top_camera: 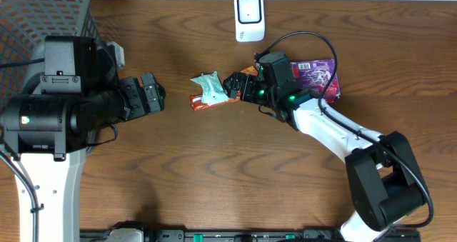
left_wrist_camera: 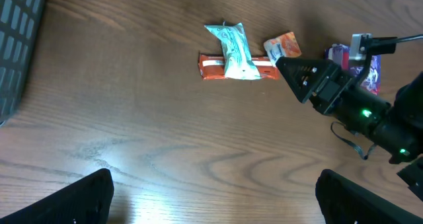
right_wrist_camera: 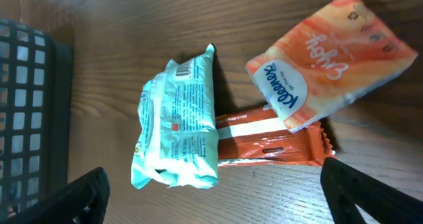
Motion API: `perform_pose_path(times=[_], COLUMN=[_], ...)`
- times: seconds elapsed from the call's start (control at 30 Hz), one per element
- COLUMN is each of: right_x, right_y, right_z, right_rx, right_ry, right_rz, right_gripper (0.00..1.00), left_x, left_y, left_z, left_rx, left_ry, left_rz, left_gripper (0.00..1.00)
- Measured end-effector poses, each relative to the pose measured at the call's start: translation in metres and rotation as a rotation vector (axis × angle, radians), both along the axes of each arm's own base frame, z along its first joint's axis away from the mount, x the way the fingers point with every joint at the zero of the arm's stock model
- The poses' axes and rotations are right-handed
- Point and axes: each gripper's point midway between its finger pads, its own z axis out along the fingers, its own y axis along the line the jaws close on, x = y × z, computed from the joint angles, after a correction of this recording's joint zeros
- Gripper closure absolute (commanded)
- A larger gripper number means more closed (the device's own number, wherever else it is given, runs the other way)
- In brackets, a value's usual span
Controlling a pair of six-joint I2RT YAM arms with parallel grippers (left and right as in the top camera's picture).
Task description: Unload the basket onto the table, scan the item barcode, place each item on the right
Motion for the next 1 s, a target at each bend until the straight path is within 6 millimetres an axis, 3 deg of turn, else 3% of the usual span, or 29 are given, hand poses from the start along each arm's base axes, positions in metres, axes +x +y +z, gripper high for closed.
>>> perform_pose_path(times=[0.33,0.6,0.77,0.87,1.0], right_x=[0.003,0.001,-0.004,0.003,0.023], right_y=[0.011,0.022,0.014,0.000,-0.021], right_z=[-0.037,-0.030,-0.033,-0.021,0.021], right_rx=[0.046,0.107,0.064,0.032,0.005], right_ry=[0.083,0.081,0.101,0.095,0.040], right_rz=[-0.019,0.019,0.054,0.048,0.014], right_gripper=[0.17,0.16,0.19,0.26,0.32], left_x=[0.000,0.000,0.000,0.000,0.000], left_y=[0.000,0.000,0.000,0.000,0.000], left_z=[0.000,0.000,0.000,0.000,0.000], left_rx=[0.000,0.000,0.000,0.000,0.000], left_ry=[0.000,0.000,0.000,0.000,0.000], left_rz=[0.000,0.000,0.000,0.000,0.000], left_gripper=[0.02,0.02,0.02,0.02,0.02])
